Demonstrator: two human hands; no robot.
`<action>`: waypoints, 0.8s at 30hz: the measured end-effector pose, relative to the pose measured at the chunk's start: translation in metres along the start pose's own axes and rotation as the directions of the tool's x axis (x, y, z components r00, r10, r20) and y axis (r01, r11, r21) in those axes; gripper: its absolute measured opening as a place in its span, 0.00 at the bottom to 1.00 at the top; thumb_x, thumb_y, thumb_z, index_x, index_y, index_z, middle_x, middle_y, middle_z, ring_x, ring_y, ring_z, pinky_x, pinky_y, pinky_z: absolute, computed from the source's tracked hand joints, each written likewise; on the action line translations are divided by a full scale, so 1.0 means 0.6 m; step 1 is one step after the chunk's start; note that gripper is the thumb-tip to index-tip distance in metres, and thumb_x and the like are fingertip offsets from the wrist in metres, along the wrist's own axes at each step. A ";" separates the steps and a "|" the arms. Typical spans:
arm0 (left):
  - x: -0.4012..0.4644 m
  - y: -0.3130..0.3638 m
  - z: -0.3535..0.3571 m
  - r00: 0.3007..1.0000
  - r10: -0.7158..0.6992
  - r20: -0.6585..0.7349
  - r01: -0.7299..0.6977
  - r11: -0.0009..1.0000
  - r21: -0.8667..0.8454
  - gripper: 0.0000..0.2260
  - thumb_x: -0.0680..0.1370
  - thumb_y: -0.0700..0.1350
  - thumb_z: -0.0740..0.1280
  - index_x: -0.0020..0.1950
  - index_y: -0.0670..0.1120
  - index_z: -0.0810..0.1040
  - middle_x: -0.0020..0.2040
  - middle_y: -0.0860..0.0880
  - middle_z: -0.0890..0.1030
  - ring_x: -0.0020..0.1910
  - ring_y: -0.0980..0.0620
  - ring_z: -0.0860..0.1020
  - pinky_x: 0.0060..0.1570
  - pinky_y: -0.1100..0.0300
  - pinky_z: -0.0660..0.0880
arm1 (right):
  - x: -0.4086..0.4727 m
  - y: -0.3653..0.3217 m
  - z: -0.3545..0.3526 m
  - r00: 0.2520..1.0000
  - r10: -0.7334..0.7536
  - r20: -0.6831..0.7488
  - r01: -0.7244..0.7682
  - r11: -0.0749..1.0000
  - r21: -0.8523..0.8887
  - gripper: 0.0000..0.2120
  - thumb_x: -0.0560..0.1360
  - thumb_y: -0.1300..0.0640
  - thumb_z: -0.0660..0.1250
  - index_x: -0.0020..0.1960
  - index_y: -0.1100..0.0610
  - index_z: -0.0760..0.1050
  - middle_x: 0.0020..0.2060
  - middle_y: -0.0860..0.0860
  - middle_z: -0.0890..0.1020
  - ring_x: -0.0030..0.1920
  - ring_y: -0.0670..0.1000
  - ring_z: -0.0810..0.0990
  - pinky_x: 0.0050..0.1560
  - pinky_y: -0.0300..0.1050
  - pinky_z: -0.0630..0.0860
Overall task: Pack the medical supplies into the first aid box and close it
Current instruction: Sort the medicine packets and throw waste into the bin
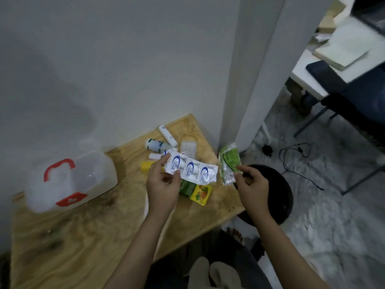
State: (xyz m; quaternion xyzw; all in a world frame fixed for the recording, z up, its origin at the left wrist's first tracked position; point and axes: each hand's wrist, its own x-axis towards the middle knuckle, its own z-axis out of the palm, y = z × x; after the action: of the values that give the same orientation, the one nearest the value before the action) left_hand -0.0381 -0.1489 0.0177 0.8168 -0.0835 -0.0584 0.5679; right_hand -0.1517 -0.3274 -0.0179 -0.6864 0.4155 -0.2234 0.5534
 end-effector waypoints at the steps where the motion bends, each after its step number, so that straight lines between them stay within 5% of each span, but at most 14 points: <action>1: -0.001 0.007 0.033 0.999 0.033 0.043 -0.034 0.999 0.025 0.20 0.73 0.40 0.69 0.64 0.51 0.75 0.56 0.45 0.80 0.45 0.49 0.81 0.43 0.58 0.78 | 0.005 0.015 -0.021 0.998 0.054 -0.039 -0.054 0.999 0.001 0.07 0.73 0.61 0.69 0.51 0.56 0.80 0.32 0.54 0.78 0.28 0.43 0.74 0.33 0.35 0.72; 4: -0.012 0.028 0.134 0.978 0.087 0.188 -0.109 0.988 0.109 0.21 0.73 0.36 0.69 0.65 0.47 0.74 0.57 0.50 0.77 0.49 0.52 0.79 0.47 0.65 0.76 | 0.020 0.059 -0.082 0.969 0.206 -0.134 -0.208 0.978 0.003 0.07 0.74 0.60 0.67 0.51 0.58 0.79 0.30 0.49 0.78 0.30 0.44 0.75 0.35 0.39 0.75; 9: -0.035 0.022 0.281 0.872 0.086 0.481 -0.231 0.940 0.250 0.22 0.72 0.34 0.65 0.67 0.42 0.73 0.59 0.42 0.75 0.59 0.45 0.76 0.59 0.56 0.71 | 0.034 0.136 -0.164 0.894 0.381 -0.234 -0.394 0.919 -0.010 0.11 0.74 0.61 0.66 0.55 0.63 0.78 0.39 0.55 0.80 0.38 0.52 0.78 0.44 0.45 0.74; 11: -0.042 0.018 0.329 0.825 0.060 0.562 -0.273 0.913 0.304 0.23 0.73 0.34 0.64 0.69 0.41 0.71 0.61 0.41 0.75 0.61 0.44 0.74 0.57 0.65 0.66 | 0.042 0.158 -0.188 0.870 0.428 -0.246 -0.443 0.896 -0.008 0.11 0.74 0.61 0.66 0.55 0.63 0.78 0.42 0.56 0.80 0.41 0.54 0.79 0.46 0.46 0.75; 13: -0.046 0.010 0.370 0.777 0.018 0.629 -0.309 0.882 0.356 0.23 0.75 0.37 0.64 0.70 0.42 0.69 0.62 0.40 0.73 0.59 0.42 0.74 0.54 0.62 0.67 | 0.054 0.177 -0.209 0.861 0.454 -0.229 -0.470 0.882 -0.019 0.12 0.74 0.60 0.66 0.56 0.62 0.77 0.45 0.55 0.80 0.46 0.55 0.79 0.49 0.47 0.75; 17: -0.051 -0.010 0.417 0.676 -0.111 0.729 -0.365 0.808 0.462 0.23 0.76 0.44 0.65 0.71 0.46 0.67 0.63 0.41 0.69 0.56 0.39 0.76 0.53 0.48 0.74 | 0.071 0.209 -0.245 0.840 0.506 -0.197 -0.530 0.843 -0.095 0.19 0.74 0.56 0.67 0.63 0.59 0.72 0.58 0.56 0.78 0.57 0.56 0.77 0.57 0.50 0.75; 24: -0.072 -0.020 0.404 0.625 -0.166 0.763 -0.374 0.794 0.479 0.22 0.78 0.48 0.64 0.71 0.45 0.66 0.68 0.44 0.65 0.57 0.45 0.76 0.55 0.52 0.74 | 0.057 0.217 -0.265 0.835 0.523 -0.169 -0.534 0.845 -0.028 0.14 0.76 0.59 0.65 0.61 0.60 0.74 0.58 0.55 0.78 0.59 0.53 0.76 0.55 0.43 0.71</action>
State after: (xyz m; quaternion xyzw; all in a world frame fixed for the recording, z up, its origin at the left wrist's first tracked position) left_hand -0.1256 -0.3586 -0.0780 0.8386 -0.3825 -0.3381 0.1903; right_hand -0.2968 -0.4519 -0.1003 -0.5454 0.6385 -0.0990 0.5339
